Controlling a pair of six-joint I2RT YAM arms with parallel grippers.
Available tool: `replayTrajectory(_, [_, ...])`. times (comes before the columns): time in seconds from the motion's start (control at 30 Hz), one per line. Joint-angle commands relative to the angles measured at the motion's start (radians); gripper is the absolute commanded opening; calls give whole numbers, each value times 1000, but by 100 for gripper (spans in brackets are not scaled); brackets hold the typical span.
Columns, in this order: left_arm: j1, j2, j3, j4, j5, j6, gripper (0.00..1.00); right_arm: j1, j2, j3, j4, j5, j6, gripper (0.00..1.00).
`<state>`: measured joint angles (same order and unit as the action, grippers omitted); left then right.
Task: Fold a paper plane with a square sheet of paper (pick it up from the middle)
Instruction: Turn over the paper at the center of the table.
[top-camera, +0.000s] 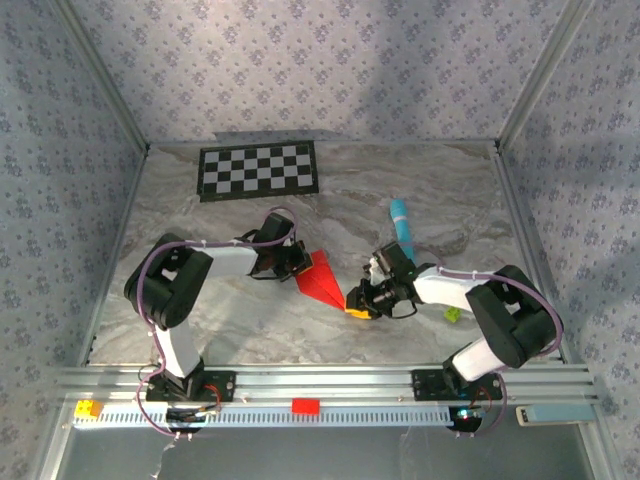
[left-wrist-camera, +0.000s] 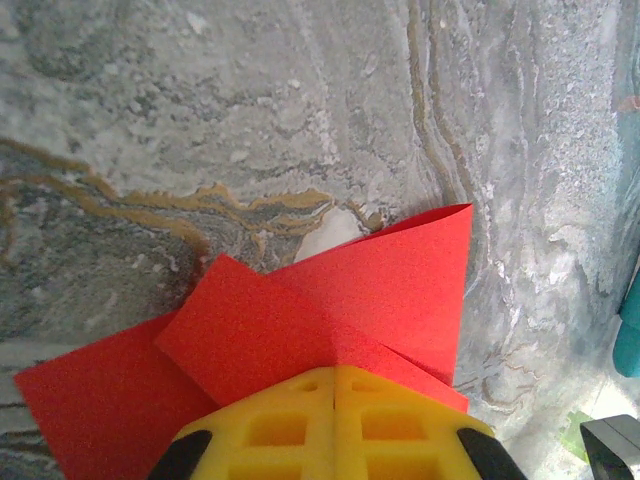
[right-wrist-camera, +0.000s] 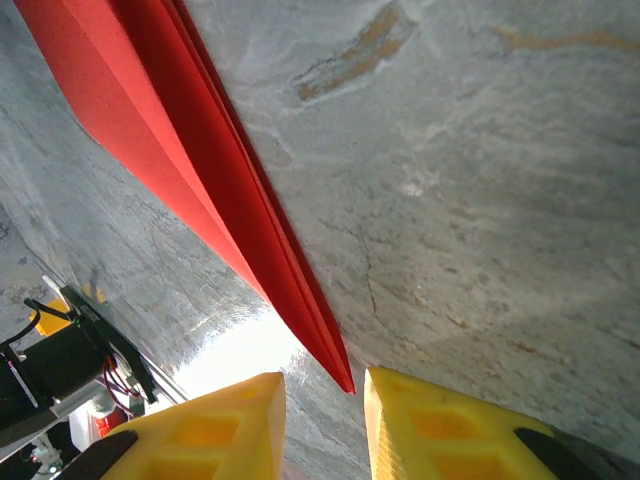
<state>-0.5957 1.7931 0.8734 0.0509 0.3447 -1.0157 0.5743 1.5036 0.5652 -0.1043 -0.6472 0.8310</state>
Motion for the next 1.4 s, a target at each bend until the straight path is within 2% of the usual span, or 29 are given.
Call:
replayTrajectory(0.0, [7, 5, -23, -93, -38, -6, 0, 12, 29, 25, 0, -15, 25, 28])
replayTrajectory(0.3, [7, 6, -16, -94, -38, -3, 0, 19, 46, 75, 14, 0, 36, 28])
replayTrajectory(0.7, [8, 11, -3, -98, -35, 3, 0, 14, 54, 55, 123, -8, 40, 26])
replayTrajectory(0.87, [8, 9, -2, -99, -34, 3, 0, 3, 69, 50, 158, -22, 31, 22])
replayTrajectory(1.07, [7, -1, 5, -92, -26, 6, 0, -8, 57, 32, 169, -32, 13, 11])
replayTrajectory(1.2, [8, -29, 16, -61, -12, 12, 7, -21, 29, 15, 165, -37, -9, 5])
replayTrajectory(1.37, [7, -119, 31, -49, -20, 27, 29, -43, -46, 20, 94, -14, -69, 2])
